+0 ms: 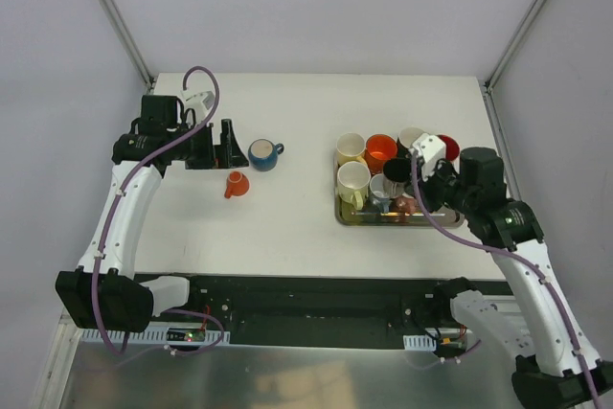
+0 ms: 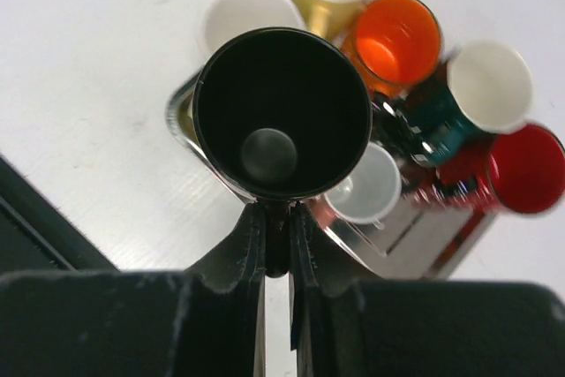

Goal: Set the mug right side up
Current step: Place the cup on the tray.

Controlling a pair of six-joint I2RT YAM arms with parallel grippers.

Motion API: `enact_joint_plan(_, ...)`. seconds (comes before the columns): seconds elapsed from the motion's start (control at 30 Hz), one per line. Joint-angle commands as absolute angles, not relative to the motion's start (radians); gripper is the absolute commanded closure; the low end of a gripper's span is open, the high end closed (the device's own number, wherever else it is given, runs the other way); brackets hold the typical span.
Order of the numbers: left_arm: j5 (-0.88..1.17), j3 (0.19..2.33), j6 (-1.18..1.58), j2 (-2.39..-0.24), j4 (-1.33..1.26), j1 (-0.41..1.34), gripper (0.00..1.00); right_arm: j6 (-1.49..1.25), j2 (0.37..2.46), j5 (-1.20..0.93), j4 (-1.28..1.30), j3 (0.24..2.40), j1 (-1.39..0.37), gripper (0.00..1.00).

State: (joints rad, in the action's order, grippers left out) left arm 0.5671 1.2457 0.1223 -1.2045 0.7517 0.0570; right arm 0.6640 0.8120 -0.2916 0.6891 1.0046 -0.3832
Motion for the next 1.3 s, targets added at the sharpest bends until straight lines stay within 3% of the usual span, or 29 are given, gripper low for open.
enact_joint_plan(0.0,0.618,1.243,0.156,-1.196,0.719,0.046,0.01,0.621,0.723,-0.285,0.669,0.979,-0.220,1.00)
enact_joint_plan(0.17,0.646,1.233,0.175,-1.204,0.703,0.044,0.01,0.684,0.703,-0.363,0.735,0.951,-0.004,1.00)
enact_joint_plan(0.63,0.744,1.210,0.149,-1.172,0.689,0.038,0.01,0.958,0.851,-0.672,0.778,0.910,0.351,1.00)
enact_joint_plan(0.83,0.756,1.200,0.144,-1.155,0.703,0.011,0.01,1.219,0.920,-0.752,0.836,0.848,0.379,1.00)
enact_joint_plan(1.27,0.758,1.218,0.094,-1.150,0.759,-0.057,0.01,1.503,1.025,-0.792,0.833,0.743,0.379,1.00)
